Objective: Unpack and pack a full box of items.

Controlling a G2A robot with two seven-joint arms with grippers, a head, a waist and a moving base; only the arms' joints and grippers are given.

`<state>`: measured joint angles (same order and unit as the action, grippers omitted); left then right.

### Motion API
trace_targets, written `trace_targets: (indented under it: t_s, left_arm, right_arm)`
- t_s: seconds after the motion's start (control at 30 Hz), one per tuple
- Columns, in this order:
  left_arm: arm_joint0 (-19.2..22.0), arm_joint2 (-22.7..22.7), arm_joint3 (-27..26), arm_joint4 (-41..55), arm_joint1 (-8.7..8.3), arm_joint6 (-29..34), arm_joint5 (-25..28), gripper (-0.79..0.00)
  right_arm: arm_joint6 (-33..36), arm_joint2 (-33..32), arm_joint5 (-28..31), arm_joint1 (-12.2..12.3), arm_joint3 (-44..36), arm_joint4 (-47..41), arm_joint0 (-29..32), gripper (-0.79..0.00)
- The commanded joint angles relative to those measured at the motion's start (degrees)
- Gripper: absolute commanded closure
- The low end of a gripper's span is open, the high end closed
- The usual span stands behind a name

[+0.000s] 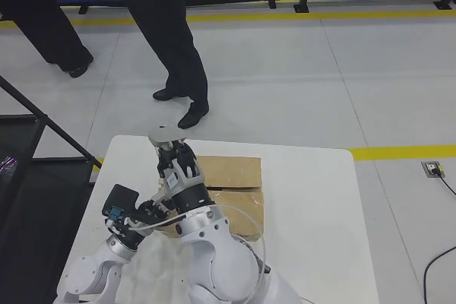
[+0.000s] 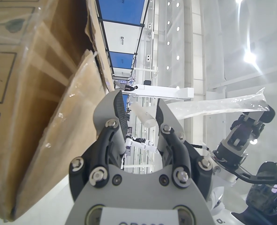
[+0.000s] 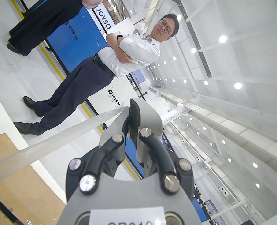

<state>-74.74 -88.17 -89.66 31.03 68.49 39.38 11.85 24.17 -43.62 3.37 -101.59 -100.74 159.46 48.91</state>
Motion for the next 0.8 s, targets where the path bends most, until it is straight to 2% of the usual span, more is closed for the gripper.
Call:
trace_targets:
  t_s: [0.0,0.13,0.2,0.47,0.67,0.77]
  left_arm:
    - [0.1,0.02,0.06,-0.11,-0.05,0.36,0.06,-0.296]
    - [0.32,-0.07,0.26,-0.04,-0.11,0.33,0.14,-0.212]
    - [0.49,-0.12,0.38,0.31,-0.09,-0.22,0.39,-0.012]
    - [1.16,-1.0,0.83,1.54,-0.04,-3.22,1.46,0.0]
    - [1.95,-2.23,1.24,1.81,0.09,-8.52,2.48,0.0]
    - [2.08,-2.92,1.73,-1.06,0.08,-11.7,4.46,0.0]
  right_arm:
    - [-0.12,-0.13,0.03,-0.17,0.14,0.13,0.03,0.0]
    - [-0.4,-0.47,0.35,-0.5,0.42,0.21,0.06,0.0]
    - [-0.6,-0.7,0.36,-0.64,0.6,0.31,0.09,0.0]
    - [-2.6,-2.18,1.35,-0.81,0.73,0.36,1.26,0.0]
    - [-5.2,-3.56,1.94,-0.6,1.96,1.99,2.17,0.0]
    - [-6.57,-4.65,2.18,-0.51,3.34,1.85,2.38,0.0]
